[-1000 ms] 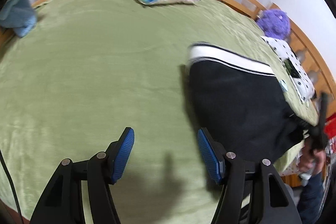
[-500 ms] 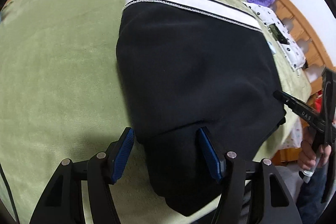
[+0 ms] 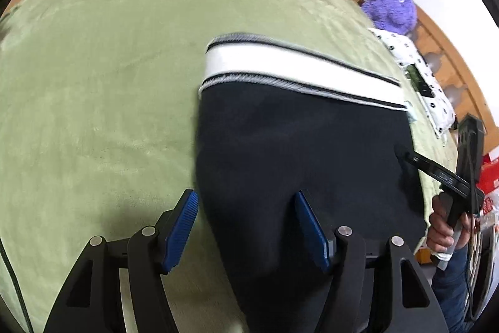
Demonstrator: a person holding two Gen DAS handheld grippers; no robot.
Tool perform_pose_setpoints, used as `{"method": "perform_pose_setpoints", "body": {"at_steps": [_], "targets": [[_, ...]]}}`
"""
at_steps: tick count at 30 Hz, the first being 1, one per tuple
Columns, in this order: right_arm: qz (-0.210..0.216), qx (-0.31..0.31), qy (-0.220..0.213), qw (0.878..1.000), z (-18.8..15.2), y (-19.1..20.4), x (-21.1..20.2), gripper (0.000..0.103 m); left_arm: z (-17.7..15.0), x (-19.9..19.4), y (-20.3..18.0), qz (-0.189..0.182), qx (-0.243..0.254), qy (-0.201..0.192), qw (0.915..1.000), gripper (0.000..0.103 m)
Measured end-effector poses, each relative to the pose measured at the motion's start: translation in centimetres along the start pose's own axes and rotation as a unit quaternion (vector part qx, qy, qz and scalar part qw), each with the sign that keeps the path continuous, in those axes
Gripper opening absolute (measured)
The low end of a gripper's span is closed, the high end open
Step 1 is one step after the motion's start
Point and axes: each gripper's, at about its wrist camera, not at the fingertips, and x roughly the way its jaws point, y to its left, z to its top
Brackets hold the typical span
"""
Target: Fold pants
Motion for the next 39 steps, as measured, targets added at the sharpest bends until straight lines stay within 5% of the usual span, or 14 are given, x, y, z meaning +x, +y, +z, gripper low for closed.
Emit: {"method": "perform_pose_setpoints", "body": {"at_steps": [4, 8, 11, 12, 13, 20, 23, 27, 31, 35, 37, 39], "targets": [[0.070, 0.047, 0.022, 0.996, -0.5, -2.3, 1.9, 0.074, -0.2, 2.5, 1.4, -0.029, -0.031, 0.000, 0.9991, 0.078], [0.101, 0.053, 0.039, 0.993, -0.7, -2.5, 3.6, 0.078, 0.0, 4.4, 2.2, -0.078, -0.060, 0.004, 0.9952, 0.080], [0.100, 0.057, 0.040, 0.993, -0.6, -2.4, 3.8, 0.076, 0.6, 4.5, 1.4, -0.089, -0.044, 0.002, 0.9951, 0.060], [0.100, 0.060, 0.039, 0.992, -0.7, -2.3, 3.6, 0.072, 0.7, 4.0, 1.2, -0.089, -0.033, -0.004, 0.9955, 0.038], [0.097, 0.060, 0.037, 0.993, -0.9, -2.2, 3.2, 0.068, 0.9, 3.4, 0.9, -0.087, -0.022, -0.013, 0.9959, 0.029], [0.087, 0.059, -0.018, 0.994, -0.3, 1.5, -1.8, 0.030, 3.6, -2.2, 1.7, -0.116, 0.010, -0.048, 0.9921, 0.019], [0.089, 0.038, -0.022, 0.995, 0.2, 5.6, -2.1, 0.028, 4.1, -5.2, 4.5, -0.089, 0.008, -0.073, 0.9933, 0.019], [0.153, 0.025, -0.011, 0.988, 0.5, 12.0, 0.0, 0.024, 3.9, -9.8, 11.5, -0.055, -0.016, -0.090, 0.9943, 0.019], [0.179, -0.011, 0.010, 0.984, 0.5, 18.3, 3.3, 0.024, 3.6, -10.6, 16.1, 0.003, -0.030, -0.087, 0.9958, 0.020], [0.122, -0.042, 0.001, 0.992, 0.1, 20.1, 5.7, 0.030, 2.2, -7.7, 19.0, 0.007, -0.081, -0.053, 0.9953, 0.031], [0.050, -0.066, 0.011, 0.996, 0.2, 19.7, 6.7, 0.041, 1.3, -6.9, 18.6, 0.033, -0.076, -0.046, 0.9955, 0.032], [0.020, -0.060, 0.003, 0.998, -0.2, 19.1, 5.7, 0.047, 0.1, -7.3, 17.7, 0.044, -0.058, -0.054, 0.9959, 0.047]]}}
